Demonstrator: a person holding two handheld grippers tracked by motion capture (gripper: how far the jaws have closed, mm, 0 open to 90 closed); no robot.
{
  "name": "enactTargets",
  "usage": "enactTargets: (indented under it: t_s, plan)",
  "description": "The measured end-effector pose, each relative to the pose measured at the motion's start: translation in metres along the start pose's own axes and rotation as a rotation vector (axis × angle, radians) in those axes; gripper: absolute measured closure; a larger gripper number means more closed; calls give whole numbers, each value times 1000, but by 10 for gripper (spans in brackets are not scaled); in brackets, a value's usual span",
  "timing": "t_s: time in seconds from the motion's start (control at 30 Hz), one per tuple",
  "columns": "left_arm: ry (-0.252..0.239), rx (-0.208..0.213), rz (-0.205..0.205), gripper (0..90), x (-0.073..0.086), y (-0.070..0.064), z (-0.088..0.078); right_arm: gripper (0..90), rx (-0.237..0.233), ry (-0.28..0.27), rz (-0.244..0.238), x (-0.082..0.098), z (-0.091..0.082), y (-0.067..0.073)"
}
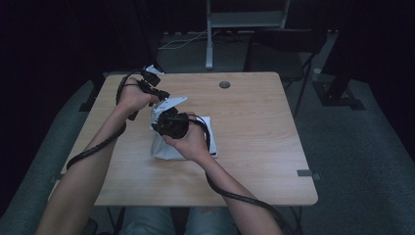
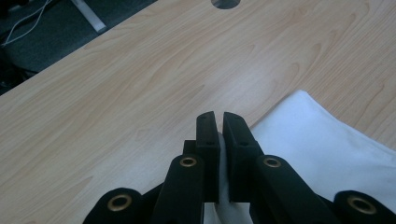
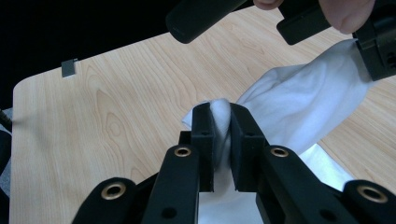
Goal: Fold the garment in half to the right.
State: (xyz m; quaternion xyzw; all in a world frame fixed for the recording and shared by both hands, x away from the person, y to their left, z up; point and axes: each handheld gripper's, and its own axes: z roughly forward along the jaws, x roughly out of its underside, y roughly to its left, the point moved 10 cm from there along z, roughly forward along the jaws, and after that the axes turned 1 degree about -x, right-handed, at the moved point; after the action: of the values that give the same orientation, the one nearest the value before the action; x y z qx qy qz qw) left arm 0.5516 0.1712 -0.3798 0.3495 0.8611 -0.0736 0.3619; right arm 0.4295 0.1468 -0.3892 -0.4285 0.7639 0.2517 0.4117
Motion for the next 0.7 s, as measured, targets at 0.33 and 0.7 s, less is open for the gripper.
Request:
enactTargets:
  t_s: [0.33, 0.7]
  plan:
    - [1, 8, -5, 862, 0, -4, 7, 821, 3, 5, 10, 6, -1, -4]
    - [1, 12, -4, 862, 0, -6, 8, 821, 5, 6, 14, 9, -1, -6]
